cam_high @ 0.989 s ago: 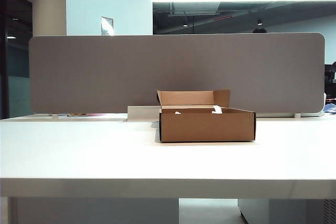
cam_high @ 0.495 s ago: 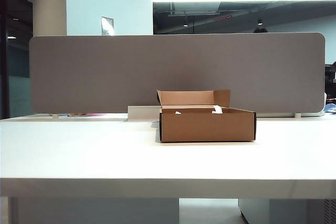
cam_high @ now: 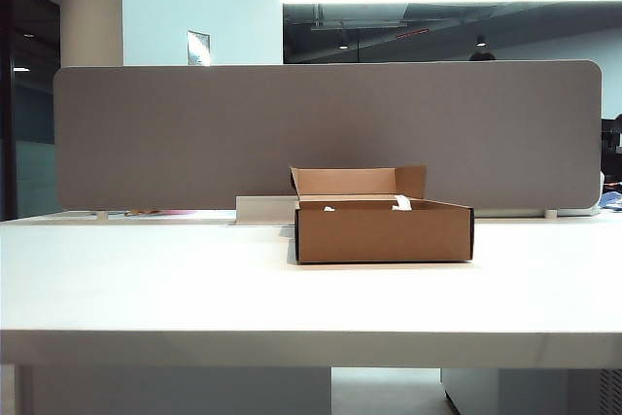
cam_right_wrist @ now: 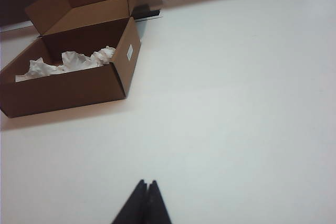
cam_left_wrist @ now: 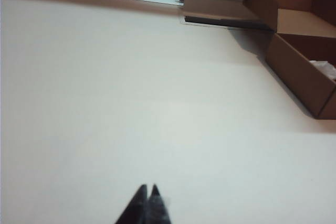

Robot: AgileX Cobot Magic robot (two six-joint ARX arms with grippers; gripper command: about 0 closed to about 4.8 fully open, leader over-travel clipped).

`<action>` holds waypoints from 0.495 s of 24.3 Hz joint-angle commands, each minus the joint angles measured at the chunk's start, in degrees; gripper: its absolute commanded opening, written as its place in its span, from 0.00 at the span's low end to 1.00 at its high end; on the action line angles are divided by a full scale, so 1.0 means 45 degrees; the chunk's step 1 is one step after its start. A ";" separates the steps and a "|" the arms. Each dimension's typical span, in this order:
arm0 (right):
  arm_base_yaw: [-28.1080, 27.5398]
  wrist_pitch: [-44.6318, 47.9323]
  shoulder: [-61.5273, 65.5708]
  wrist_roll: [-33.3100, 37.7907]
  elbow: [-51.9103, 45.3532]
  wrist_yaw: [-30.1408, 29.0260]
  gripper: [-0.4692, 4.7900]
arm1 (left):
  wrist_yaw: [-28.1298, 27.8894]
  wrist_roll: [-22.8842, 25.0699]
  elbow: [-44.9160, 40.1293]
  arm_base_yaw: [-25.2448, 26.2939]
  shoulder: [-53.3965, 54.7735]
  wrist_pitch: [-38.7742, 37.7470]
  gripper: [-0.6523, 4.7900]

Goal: Pick up all the paper balls on the table and put them in the paper box.

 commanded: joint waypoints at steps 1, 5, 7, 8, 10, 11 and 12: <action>0.0005 0.0131 -0.0015 -0.0005 -0.0063 -0.0063 0.07 | 0.0180 0.0136 -0.0316 0.0165 -0.0321 0.0661 0.11; 0.0005 0.0136 -0.0015 -0.0005 -0.0063 -0.0063 0.07 | 0.0578 0.0136 -0.0330 0.0510 -0.0937 0.0607 0.11; 0.0005 0.0131 -0.0015 -0.0005 -0.0063 -0.0063 0.07 | 0.0865 0.0141 -0.0330 0.0753 -0.1389 0.0554 0.11; 0.0005 0.0136 -0.0015 -0.0005 -0.0063 -0.0063 0.07 | 0.0947 0.0136 -0.0330 0.0908 -0.1501 0.0578 0.11; 0.0005 0.0141 -0.0015 -0.0005 -0.0063 -0.0063 0.07 | 0.0923 0.0136 -0.0330 0.0957 -0.1501 0.0563 0.11; 0.0005 0.0131 -0.0015 -0.0005 -0.0063 -0.0058 0.07 | 0.0918 0.0136 -0.0330 0.0952 -0.1501 0.0617 0.11; 0.0005 0.0136 -0.0015 -0.0005 -0.0063 -0.0063 0.07 | 0.0869 0.0141 -0.0330 0.0957 -0.1501 0.0748 0.11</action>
